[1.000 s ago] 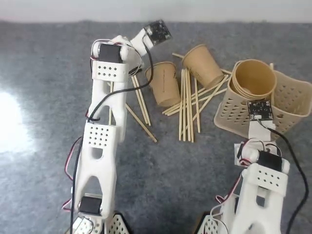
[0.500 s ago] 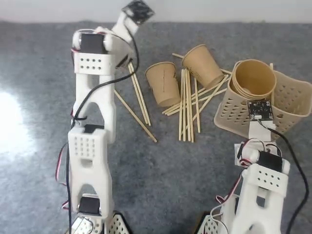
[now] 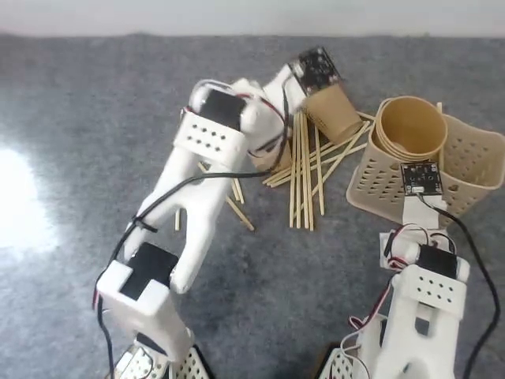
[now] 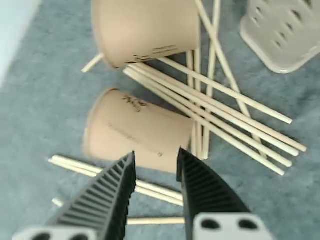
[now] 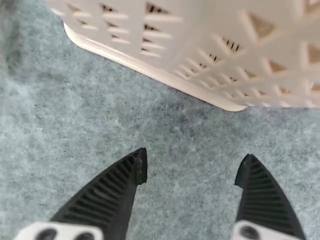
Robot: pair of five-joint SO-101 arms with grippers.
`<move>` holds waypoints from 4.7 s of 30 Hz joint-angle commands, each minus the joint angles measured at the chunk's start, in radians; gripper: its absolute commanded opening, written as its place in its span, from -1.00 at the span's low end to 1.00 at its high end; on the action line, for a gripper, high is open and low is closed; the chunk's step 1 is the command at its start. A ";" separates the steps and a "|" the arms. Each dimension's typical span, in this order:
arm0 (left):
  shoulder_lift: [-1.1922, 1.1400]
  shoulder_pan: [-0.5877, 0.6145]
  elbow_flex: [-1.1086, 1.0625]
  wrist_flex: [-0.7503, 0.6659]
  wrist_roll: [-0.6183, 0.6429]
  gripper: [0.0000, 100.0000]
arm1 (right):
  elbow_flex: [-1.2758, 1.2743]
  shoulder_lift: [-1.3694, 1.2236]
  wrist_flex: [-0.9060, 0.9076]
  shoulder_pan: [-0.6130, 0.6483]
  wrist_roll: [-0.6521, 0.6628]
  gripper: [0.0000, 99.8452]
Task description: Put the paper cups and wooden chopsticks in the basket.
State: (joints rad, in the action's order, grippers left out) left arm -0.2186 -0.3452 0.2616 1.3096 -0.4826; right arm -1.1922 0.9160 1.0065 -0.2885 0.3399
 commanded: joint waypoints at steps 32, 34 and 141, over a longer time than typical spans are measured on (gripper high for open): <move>-0.084 0.023 -0.331 -0.479 0.008 -0.73 | 0.003 0.019 -0.016 0.008 0.003 -0.41; -0.083 0.018 -0.331 -0.436 -0.008 -0.73 | 0.003 0.018 -0.016 0.008 0.026 -0.41; 0.258 -0.023 -0.622 -0.683 0.023 -0.73 | 0.003 0.018 -0.010 0.008 0.035 -0.41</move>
State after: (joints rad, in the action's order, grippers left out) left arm -0.0115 -0.3974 -0.4028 0.7250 -0.4687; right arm -1.1922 0.9160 1.0065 -0.2885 0.3521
